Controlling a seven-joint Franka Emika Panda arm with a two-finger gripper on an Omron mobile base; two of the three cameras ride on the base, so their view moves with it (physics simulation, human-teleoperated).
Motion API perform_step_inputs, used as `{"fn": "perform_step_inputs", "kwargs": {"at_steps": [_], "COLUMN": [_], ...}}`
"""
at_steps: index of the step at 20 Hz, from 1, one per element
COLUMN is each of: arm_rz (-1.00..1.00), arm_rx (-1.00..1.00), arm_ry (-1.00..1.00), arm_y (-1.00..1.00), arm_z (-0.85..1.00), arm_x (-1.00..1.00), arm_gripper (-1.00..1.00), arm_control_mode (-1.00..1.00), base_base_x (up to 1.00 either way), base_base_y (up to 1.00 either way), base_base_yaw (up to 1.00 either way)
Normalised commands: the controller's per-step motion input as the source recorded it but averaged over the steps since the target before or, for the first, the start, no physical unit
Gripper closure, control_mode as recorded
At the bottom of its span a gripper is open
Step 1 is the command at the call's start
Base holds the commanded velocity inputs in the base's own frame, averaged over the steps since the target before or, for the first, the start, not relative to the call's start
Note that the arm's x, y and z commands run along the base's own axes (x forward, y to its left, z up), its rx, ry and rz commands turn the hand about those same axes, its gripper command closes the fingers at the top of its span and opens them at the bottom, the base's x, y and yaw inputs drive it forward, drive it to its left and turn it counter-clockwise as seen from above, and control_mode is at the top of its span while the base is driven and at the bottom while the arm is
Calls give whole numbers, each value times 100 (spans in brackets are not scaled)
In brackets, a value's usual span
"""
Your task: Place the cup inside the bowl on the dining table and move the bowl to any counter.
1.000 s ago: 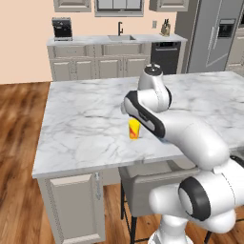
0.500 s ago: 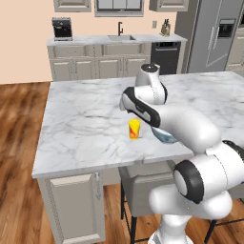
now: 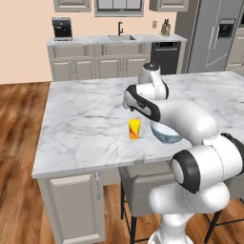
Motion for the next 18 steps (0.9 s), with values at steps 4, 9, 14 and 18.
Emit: {"fn": "perform_step_inputs", "kwargs": {"at_steps": [4,9,14,18], "arm_rz": [0,0,0,0], "arm_rx": [0,0,0,0], "arm_ry": [0,0,1,0], "arm_y": [0,0,0,9], "arm_z": [-13,-20,-14,-15], "arm_x": [12,32,21,16], "arm_gripper": [-100,-100,-100,-100], "arm_control_mode": [-100,-100,-100,-100], "base_base_x": [0,0,0,0], "base_base_y": [0,0,0,0], "base_base_yaw": [0,0,0,0]}}
